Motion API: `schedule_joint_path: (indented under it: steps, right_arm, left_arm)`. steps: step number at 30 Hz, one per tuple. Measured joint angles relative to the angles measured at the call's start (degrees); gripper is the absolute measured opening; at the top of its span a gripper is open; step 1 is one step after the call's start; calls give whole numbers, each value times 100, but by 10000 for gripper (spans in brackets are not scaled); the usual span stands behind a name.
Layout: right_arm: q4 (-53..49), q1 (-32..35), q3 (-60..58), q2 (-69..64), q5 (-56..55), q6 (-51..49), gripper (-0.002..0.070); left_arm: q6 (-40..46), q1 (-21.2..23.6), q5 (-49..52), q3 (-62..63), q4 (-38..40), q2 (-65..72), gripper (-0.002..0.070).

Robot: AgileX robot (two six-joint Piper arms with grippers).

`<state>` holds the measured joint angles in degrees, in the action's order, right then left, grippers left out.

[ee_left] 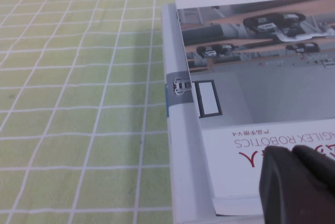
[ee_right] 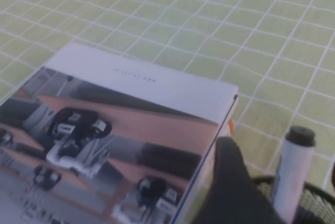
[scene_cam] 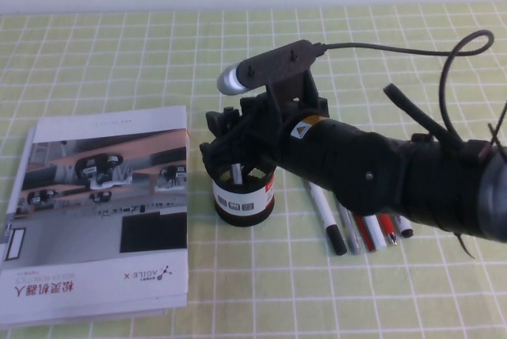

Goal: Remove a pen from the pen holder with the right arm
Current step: 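Take a marker out of the pen holder and lay it on the table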

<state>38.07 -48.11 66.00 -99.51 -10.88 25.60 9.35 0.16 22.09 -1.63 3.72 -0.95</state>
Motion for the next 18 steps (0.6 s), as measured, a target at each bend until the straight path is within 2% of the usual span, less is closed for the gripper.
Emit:
schedule_joint_path:
  steps: [8,18]
  right_arm:
    - [151,11,725,-637,-77,123,348]
    - [661,123,789,-878,-244,567,349]
  left_arm:
    - [0,0,0,0,0,0,-6]
    - [0,0,0,0,0,0,-6]
